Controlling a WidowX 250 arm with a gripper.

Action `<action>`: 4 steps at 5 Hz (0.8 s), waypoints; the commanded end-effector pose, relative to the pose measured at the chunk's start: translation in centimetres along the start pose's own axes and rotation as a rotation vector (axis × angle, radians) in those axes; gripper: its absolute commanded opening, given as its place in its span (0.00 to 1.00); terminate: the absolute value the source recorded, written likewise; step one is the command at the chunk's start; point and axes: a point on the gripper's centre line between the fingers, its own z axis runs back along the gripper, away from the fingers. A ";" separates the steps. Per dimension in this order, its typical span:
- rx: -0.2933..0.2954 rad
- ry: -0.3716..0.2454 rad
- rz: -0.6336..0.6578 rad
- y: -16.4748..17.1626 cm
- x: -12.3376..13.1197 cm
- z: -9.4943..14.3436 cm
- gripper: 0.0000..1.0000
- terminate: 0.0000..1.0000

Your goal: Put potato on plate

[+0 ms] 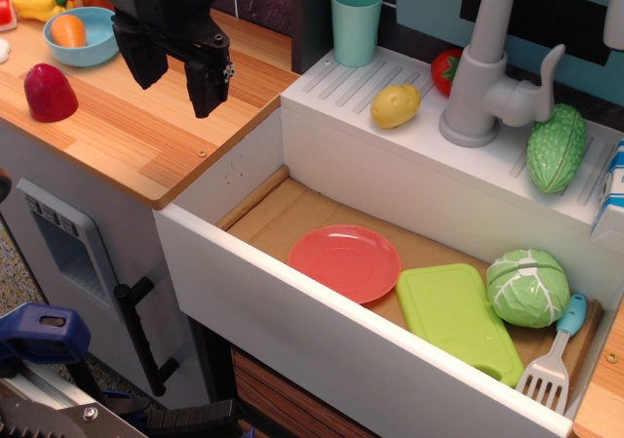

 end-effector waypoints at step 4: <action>-0.045 -0.170 -0.080 -7.3 7.5 -1.1 1.00 0.00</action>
